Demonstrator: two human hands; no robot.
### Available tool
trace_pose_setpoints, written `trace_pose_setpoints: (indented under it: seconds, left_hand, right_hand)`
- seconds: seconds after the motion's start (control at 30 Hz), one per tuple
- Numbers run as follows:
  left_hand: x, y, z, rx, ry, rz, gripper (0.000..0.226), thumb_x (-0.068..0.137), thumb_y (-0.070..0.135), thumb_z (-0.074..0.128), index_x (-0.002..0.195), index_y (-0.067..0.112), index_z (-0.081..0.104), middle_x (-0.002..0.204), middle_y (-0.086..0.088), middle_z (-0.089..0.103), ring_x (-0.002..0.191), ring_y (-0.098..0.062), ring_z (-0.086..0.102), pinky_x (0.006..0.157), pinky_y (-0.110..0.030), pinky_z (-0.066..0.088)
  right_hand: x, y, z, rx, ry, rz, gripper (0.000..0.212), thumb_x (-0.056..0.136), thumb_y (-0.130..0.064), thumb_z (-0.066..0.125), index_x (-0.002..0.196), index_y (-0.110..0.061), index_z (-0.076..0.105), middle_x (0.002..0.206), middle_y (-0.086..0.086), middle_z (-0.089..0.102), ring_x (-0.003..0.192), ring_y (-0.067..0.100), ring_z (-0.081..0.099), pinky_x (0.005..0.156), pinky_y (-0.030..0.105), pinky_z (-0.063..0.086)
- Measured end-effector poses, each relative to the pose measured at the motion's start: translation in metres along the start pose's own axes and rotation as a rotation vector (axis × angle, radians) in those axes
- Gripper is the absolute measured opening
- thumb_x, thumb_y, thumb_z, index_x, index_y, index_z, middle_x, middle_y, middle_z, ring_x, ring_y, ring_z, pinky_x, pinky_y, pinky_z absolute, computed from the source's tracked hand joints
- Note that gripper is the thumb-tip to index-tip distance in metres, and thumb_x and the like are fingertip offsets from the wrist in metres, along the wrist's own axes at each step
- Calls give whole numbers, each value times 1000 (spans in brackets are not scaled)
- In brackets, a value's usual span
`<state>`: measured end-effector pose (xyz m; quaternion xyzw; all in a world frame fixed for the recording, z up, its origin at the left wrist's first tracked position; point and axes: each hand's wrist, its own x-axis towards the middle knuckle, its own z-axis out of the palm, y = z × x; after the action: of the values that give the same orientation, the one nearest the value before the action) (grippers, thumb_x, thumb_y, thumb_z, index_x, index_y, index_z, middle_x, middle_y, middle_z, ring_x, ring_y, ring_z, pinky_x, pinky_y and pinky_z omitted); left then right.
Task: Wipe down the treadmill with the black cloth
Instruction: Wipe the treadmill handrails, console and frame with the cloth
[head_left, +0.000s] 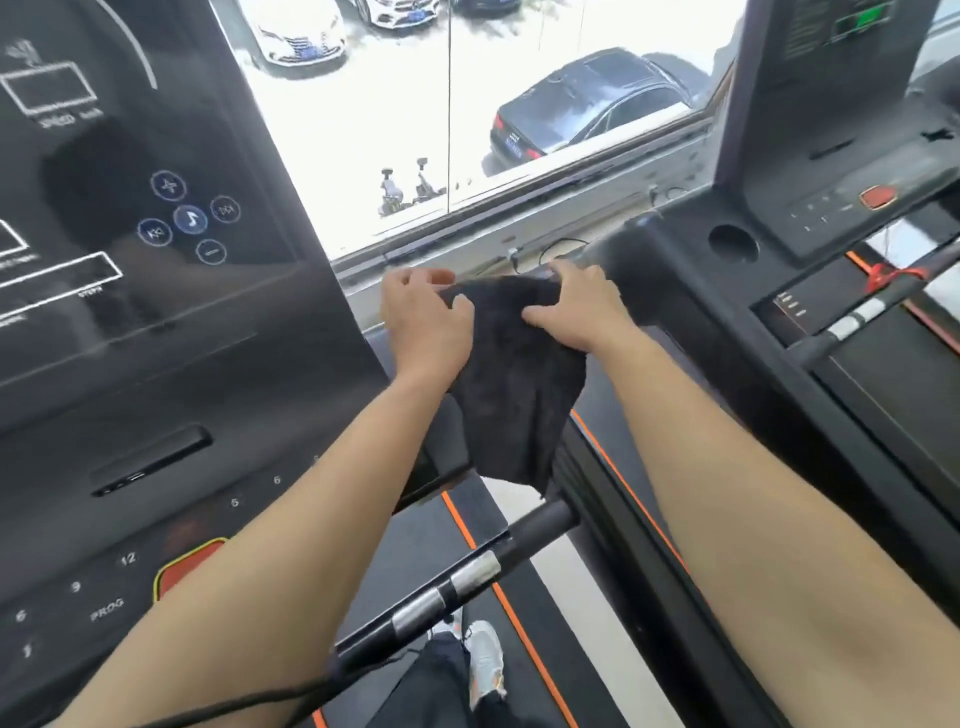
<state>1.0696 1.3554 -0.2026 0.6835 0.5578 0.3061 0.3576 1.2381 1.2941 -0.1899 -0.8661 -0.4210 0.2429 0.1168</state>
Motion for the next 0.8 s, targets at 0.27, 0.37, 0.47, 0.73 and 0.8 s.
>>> trace_pose_setpoints:
  seconds: [0.27, 0.37, 0.47, 0.73, 0.8]
  left_hand:
    - [23, -49, 84, 855, -569, 605, 55, 104, 45, 20, 144, 19, 48, 161, -5, 32, 153, -29, 8, 123, -53, 9]
    - [54, -40, 93, 960, -530, 738, 50, 102, 39, 24, 109, 21, 71, 128, -5, 63, 132, -28, 42, 114, -46, 26]
    - [93, -20, 101, 1030, -664, 633, 46, 99, 43, 30, 98, 20, 70, 115, -9, 69, 108, -30, 59, 82, -37, 41]
    - [21, -32, 100, 941, -568, 783, 55, 87, 41, 21, 75, 24, 72, 90, -2, 73, 97, -24, 58, 100, -43, 36]
    - [-20, -45, 101, 861, -512, 800, 51, 89, 38, 26, 80, 23, 73, 91, 2, 69, 107, -24, 55, 108, -46, 30]
  right_hand:
    - [-43, 26, 123, -67, 87, 4, 54, 98, -45, 40, 140, -11, 36, 128, 19, 56, 113, 41, 58, 85, 50, 50]
    - [-10, 21, 120, -109, 69, 5, 62, 95, -52, 16, 126, -9, 47, 120, 21, 59, 107, 45, 60, 76, 48, 44]
    - [26, 16, 107, 152, -64, 14, 57, 100, -47, 16, 130, -13, 52, 135, 22, 55, 121, 48, 51, 89, 47, 38]
    - [-23, 57, 119, -83, -2, -138, 57, 99, -40, 14, 131, -7, 48, 127, 19, 54, 110, 46, 55, 76, 47, 35]
    - [-65, 76, 118, -184, 20, -202, 67, 95, -46, 6, 128, -7, 50, 122, 16, 54, 104, 41, 59, 73, 48, 44]
